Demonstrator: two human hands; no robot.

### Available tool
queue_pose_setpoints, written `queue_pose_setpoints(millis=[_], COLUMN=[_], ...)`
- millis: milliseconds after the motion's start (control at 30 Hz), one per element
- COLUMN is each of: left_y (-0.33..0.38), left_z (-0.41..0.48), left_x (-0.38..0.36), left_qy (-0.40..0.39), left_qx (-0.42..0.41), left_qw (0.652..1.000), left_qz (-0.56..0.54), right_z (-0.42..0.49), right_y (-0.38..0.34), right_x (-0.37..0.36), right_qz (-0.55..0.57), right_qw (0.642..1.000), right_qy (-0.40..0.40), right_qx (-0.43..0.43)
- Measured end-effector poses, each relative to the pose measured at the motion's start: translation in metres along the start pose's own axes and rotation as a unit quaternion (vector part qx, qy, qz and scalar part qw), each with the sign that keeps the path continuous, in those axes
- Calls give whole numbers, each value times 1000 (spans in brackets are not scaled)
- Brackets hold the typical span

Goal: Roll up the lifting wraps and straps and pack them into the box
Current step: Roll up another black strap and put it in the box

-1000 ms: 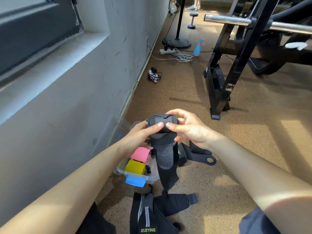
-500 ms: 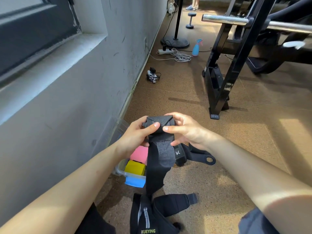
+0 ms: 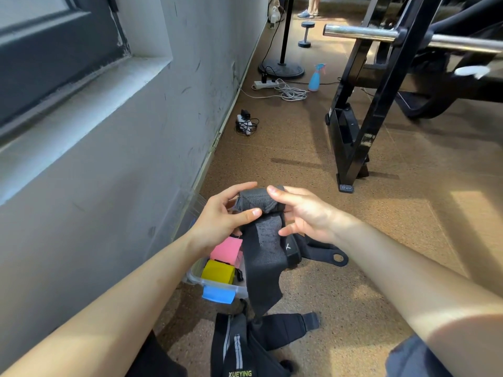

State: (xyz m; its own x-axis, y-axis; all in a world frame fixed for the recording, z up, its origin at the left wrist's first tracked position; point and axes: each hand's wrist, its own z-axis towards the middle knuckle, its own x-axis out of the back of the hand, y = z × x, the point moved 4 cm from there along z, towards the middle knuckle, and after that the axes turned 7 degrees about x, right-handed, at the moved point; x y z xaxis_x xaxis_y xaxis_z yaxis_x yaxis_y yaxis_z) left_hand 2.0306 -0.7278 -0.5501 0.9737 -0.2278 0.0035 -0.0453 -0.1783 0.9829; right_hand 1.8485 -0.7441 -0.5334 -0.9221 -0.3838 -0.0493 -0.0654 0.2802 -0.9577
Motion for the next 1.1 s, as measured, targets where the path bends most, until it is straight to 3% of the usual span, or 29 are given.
queue_pose_setpoints(millis=[267, 533, 867, 1100], left_y=[-6, -7, -3, -4], left_z=[-1, 2, 3, 4], left_x=[-5, 0, 4, 3], left_qy=[-59, -18, -12, -25], left_qx=[136, 95, 3, 16], left_qw=[988, 995, 999, 999], left_qz=[-31, -26, -35, -22], right_z=[0, 3, 0, -1], right_y=[-1, 3, 3, -1], right_x=[1, 0, -1, 1], right_qz=[-14, -3, -32, -16], right_qw=[999, 998, 999, 1000], right_qy=[5, -9, -28, -18], right_qx=[41, 58, -23, 14])
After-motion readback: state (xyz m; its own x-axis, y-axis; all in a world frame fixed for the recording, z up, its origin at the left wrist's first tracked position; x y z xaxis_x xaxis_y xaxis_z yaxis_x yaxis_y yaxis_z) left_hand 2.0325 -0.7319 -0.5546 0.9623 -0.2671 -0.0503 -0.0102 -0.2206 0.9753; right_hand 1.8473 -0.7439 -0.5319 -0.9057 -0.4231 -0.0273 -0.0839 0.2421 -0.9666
